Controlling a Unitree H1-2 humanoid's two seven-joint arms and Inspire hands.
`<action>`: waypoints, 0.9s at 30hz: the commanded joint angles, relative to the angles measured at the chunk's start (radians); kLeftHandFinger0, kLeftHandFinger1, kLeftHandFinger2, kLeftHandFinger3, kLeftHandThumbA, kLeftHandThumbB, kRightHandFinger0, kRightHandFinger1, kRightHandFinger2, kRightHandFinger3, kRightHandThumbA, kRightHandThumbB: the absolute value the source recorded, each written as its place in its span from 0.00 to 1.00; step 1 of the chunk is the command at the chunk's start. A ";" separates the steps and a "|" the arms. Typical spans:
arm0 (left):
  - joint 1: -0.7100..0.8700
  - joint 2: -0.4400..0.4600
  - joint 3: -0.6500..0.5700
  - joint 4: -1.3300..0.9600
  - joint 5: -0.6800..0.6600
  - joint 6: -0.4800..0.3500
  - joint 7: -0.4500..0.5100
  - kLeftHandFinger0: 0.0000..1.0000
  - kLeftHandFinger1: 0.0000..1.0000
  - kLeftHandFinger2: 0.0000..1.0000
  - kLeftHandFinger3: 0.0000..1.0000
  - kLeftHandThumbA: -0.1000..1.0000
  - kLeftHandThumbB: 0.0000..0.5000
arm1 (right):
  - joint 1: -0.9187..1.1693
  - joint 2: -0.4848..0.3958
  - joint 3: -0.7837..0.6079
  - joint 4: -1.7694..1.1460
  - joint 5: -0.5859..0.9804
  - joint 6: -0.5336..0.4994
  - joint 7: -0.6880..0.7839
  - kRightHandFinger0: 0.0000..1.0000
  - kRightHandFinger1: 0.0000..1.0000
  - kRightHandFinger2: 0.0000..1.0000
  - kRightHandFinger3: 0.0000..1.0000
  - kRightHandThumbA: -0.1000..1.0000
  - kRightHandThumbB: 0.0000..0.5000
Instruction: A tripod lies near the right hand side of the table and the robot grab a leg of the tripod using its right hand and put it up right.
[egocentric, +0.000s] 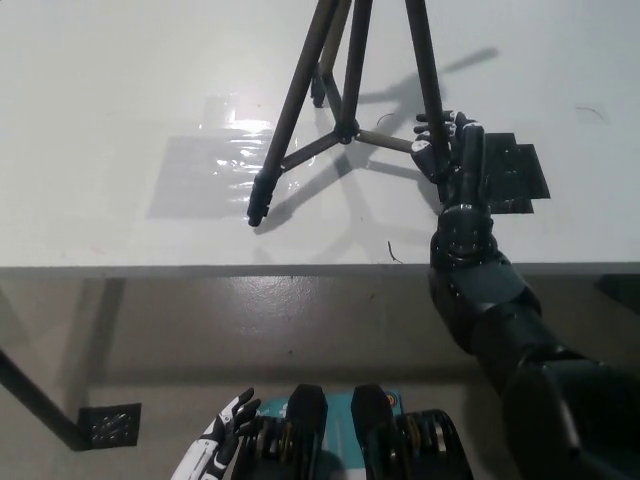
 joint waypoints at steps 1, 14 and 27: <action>-0.002 0.011 0.004 -0.022 -0.002 -0.046 -0.009 1.00 1.00 1.00 1.00 1.00 1.00 | 0.017 -0.020 0.060 0.014 0.023 -0.044 0.045 0.44 0.66 0.97 0.90 0.51 0.71; 0.003 0.007 0.003 -0.007 0.004 -0.056 -0.004 1.00 1.00 1.00 1.00 1.00 1.00 | 0.022 -0.072 0.084 -0.005 0.119 -0.025 0.403 1.00 1.00 1.00 1.00 0.88 1.00; 0.011 0.008 0.002 -0.013 0.002 -0.047 -0.007 1.00 1.00 1.00 1.00 1.00 1.00 | 0.085 -0.097 0.046 -0.391 0.325 0.013 0.641 1.00 1.00 1.00 1.00 0.87 1.00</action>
